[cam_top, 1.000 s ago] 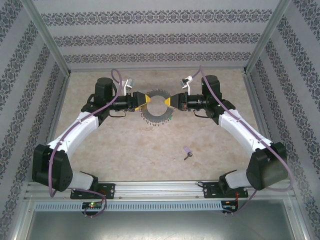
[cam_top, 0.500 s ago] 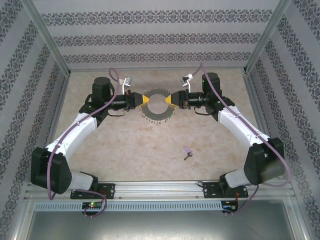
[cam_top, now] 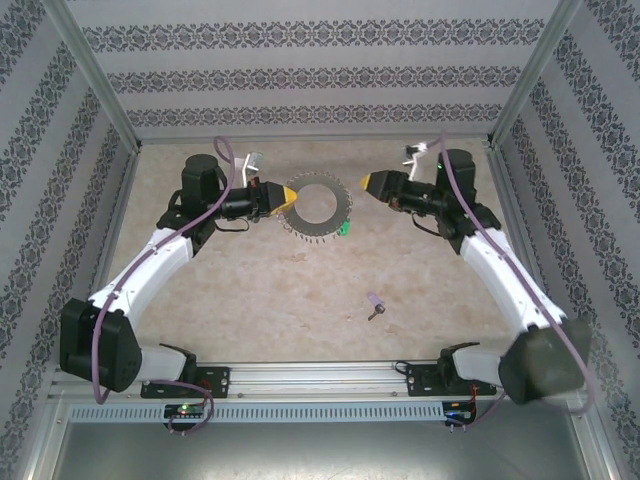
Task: Put the keys on the keyring
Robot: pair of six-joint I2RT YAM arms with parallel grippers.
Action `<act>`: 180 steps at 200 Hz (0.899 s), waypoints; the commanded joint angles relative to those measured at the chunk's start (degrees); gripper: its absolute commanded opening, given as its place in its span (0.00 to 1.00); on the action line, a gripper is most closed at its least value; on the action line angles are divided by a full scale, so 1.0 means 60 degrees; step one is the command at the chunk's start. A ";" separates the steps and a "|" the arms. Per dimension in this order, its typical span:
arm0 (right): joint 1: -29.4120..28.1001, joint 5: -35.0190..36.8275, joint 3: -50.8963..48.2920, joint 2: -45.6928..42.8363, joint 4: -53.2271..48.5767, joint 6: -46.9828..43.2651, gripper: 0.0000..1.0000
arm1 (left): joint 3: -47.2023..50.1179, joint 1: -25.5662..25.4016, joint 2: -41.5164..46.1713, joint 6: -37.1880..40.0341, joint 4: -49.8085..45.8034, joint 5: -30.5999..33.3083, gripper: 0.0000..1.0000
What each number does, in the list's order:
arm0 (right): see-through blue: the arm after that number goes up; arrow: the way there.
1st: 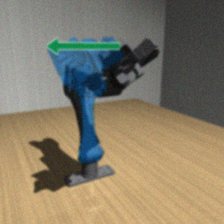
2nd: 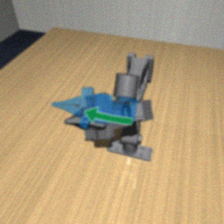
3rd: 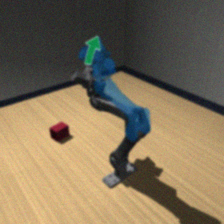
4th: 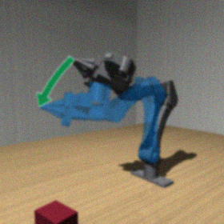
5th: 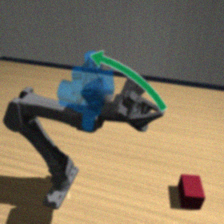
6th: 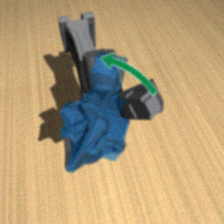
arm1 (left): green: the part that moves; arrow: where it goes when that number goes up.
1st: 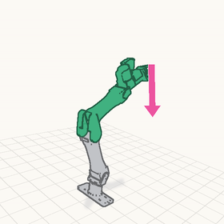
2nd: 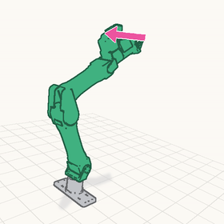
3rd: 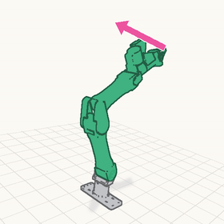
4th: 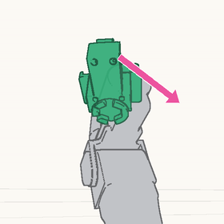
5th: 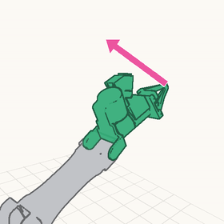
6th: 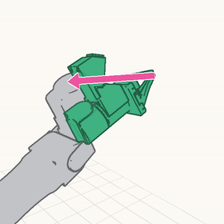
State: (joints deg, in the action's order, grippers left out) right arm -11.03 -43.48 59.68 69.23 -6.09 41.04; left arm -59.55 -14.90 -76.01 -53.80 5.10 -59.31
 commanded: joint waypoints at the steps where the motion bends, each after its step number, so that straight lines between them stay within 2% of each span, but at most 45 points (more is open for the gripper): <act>1: -0.0030 0.1513 -0.0683 -0.1579 0.0159 -0.1338 0.45 | -0.0046 0.0055 0.0695 0.0309 0.0618 -0.0135 0.00; 21: -0.0584 0.2129 -0.1420 -0.2835 0.0318 -0.3152 0.45 | 0.0030 0.0054 0.0994 0.0537 0.0555 -0.0143 0.00; 38: -0.1561 0.2860 -0.2225 -0.3584 0.0541 -0.4778 0.44 | 0.0090 0.0057 0.1219 0.0764 0.0466 -0.0173 0.00; 70: -0.3605 0.4115 -0.3387 -0.4202 0.0956 -0.7955 0.42 | 0.0629 0.0053 0.1830 0.0960 0.1165 -0.0215 0.00; 90: -0.4509 0.4991 -0.3851 -0.4328 0.1252 -0.9200 0.39 | 0.0973 0.0051 0.2358 0.1446 0.1089 -0.0065 0.00; 117: -0.4974 0.5186 -0.4318 -0.4346 0.1749 -0.9951 0.35 | 0.1310 0.0065 0.2887 0.1845 0.0854 0.0207 0.00; 180: -0.5760 0.5036 -0.4706 -0.4089 0.3205 -1.0318 0.21 | 0.1927 0.0053 0.2939 0.1260 0.1276 0.0537 0.00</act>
State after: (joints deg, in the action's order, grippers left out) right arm -43.90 -14.13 31.75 44.18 6.28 -18.50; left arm -48.69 -14.90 -58.87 -45.58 7.75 -57.56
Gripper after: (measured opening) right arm 0.241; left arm 0.117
